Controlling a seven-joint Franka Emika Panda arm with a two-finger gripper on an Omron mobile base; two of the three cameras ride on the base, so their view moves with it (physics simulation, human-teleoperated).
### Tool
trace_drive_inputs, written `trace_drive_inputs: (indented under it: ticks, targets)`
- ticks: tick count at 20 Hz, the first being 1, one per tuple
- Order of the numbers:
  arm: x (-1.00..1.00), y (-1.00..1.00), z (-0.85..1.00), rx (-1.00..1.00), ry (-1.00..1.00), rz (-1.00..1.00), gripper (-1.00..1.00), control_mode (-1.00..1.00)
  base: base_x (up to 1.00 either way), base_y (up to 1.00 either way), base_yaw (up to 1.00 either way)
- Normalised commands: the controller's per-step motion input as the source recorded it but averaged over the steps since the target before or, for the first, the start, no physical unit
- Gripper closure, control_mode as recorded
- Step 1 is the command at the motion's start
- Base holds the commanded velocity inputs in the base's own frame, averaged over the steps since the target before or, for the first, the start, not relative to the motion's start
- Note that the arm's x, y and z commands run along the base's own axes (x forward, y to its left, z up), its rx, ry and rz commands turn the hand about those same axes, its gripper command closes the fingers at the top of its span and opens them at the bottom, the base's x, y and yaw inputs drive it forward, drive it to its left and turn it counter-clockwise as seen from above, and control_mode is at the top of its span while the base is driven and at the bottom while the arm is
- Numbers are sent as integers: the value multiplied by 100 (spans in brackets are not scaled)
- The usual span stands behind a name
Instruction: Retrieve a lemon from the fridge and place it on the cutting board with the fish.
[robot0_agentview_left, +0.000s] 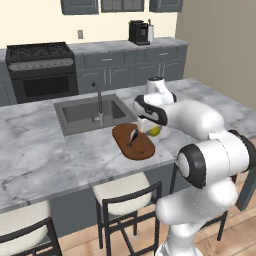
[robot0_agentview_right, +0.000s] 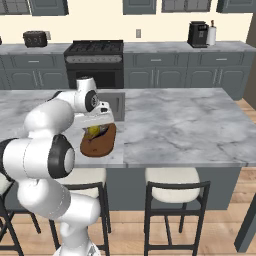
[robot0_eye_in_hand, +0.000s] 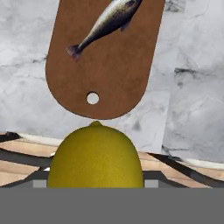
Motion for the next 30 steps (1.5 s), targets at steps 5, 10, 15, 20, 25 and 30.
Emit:
trace_drive_inputs:
  ticks: [5,10,15,20,25,30]
  targets:
    - [84,27,-26,0,0,7,100,-100,0,0,0]
    - [64,17,-48,0,0,2,100,-100,0,0,0]
    - [36,0,-67,0,0,0,100,-100,0,0,0]
    - [16,0,-56,1,0,0,100,-100,0,0,0]
    - [10,0,-56,0,0,0,100,-100,0,0,0]
    - [2,0,-18,1,0,0,100,-100,0,0,0]
